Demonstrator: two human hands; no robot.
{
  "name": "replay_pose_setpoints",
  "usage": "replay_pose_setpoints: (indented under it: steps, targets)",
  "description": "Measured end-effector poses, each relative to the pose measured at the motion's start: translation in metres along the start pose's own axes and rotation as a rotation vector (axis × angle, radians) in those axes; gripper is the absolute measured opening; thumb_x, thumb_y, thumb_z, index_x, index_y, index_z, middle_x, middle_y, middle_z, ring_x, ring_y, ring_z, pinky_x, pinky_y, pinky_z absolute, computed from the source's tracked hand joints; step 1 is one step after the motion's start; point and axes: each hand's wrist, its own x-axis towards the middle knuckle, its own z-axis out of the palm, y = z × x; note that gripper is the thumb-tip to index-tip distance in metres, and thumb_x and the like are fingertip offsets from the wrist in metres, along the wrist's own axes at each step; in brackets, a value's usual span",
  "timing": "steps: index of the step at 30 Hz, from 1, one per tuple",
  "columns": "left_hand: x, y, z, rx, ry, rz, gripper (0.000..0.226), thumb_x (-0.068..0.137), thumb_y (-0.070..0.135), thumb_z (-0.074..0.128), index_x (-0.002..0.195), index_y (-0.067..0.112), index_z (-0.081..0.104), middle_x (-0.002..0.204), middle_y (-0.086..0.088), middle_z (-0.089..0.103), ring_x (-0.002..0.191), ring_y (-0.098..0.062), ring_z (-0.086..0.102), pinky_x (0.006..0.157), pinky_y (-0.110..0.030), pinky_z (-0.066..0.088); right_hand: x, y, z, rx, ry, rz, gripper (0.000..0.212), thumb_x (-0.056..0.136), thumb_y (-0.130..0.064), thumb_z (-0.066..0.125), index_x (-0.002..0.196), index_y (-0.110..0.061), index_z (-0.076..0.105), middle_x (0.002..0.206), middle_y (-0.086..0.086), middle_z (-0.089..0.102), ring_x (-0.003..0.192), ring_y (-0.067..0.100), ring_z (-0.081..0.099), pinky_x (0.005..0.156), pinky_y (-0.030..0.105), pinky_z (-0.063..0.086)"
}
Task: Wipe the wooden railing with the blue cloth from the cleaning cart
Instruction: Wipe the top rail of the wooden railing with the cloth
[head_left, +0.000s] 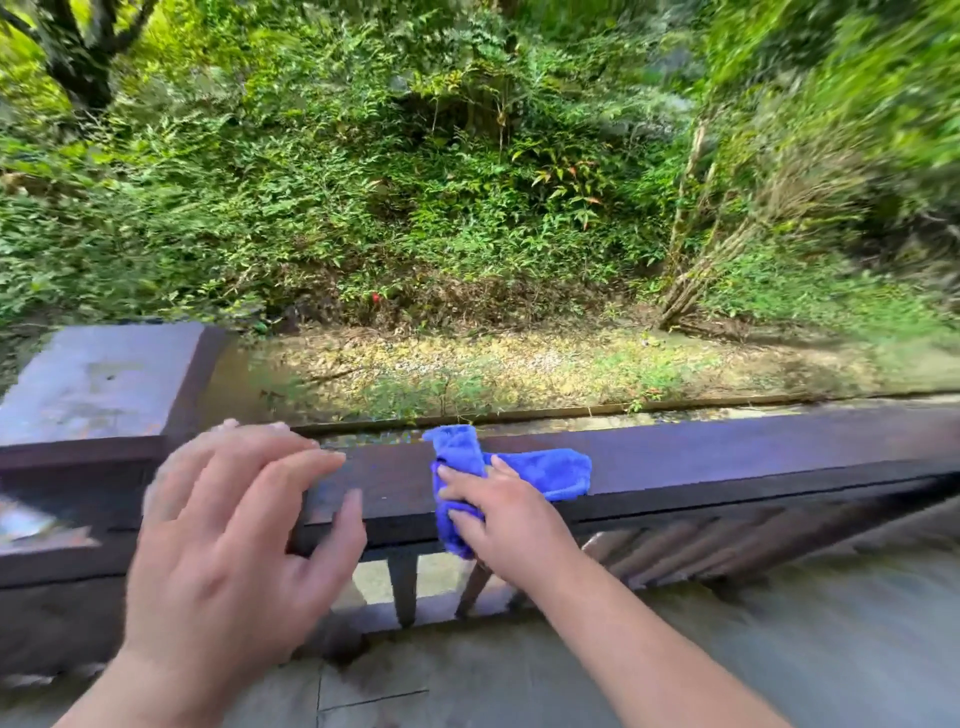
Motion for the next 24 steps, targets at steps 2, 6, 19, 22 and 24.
replay_pose_setpoints:
  steps: [2,6,19,22,24]
  targets:
    - [0.004,0.028,0.021,-0.053,-0.105,0.046,0.027,0.089,0.036,0.067,0.106,0.016,0.067,0.110,-0.001,0.062,0.108,-0.028,0.058,0.109,-0.036,0.039,-0.016,0.031,-0.022,-0.001,0.038,0.061,0.039,0.091,-0.022,0.060,0.130,-0.028,0.063,0.130,-0.015,0.067,0.130,0.008,0.040,0.111,0.006,-0.003]
    - [0.015,0.077,0.068,-0.116,-0.313,0.040,0.027,0.089,0.039,0.063,0.098,0.014,0.069,0.100,-0.002,0.064,0.097,-0.027,0.058,0.092,-0.037,0.042,-0.053,0.105,-0.077,-0.024,0.129,0.192,0.036,0.093,-0.019,0.061,0.128,-0.026,0.065,0.128,-0.016,0.067,0.129,0.005,0.037,0.115,0.008,0.003]
    - [0.083,0.265,0.180,-0.071,-0.812,0.141,0.030,0.087,0.062,0.056,0.103,0.039,0.066,0.103,0.020,0.061,0.096,-0.012,0.061,0.078,-0.025,0.042,-0.137,0.298,-0.215,0.013,0.217,0.544,0.037,0.102,-0.033,0.047,0.138,-0.038,0.054,0.138,-0.012,0.061,0.147,0.027,0.028,0.118,0.035,0.025]
    - [0.089,0.298,0.201,-0.077,-0.866,0.154,0.031,0.087,0.064,0.059,0.108,0.041,0.063,0.107,0.021,0.058,0.103,-0.011,0.058,0.082,-0.026,0.043,-0.150,0.331,-0.241,-0.023,0.206,0.575,0.039,0.103,-0.034,0.045,0.141,-0.038,0.051,0.143,-0.008,0.057,0.147,0.028,0.028,0.118,0.040,0.028]
    - [0.089,0.316,0.213,-0.081,-0.928,0.170,0.036,0.087,0.070,0.048,0.110,0.044,0.059,0.109,0.023,0.053,0.104,-0.010,0.053,0.085,-0.028,0.045,-0.154,0.342,-0.250,-0.010,0.203,0.562,0.040,0.103,-0.035,0.044,0.142,-0.038,0.050,0.142,-0.012,0.058,0.148,0.027,0.027,0.117,0.042,0.030]
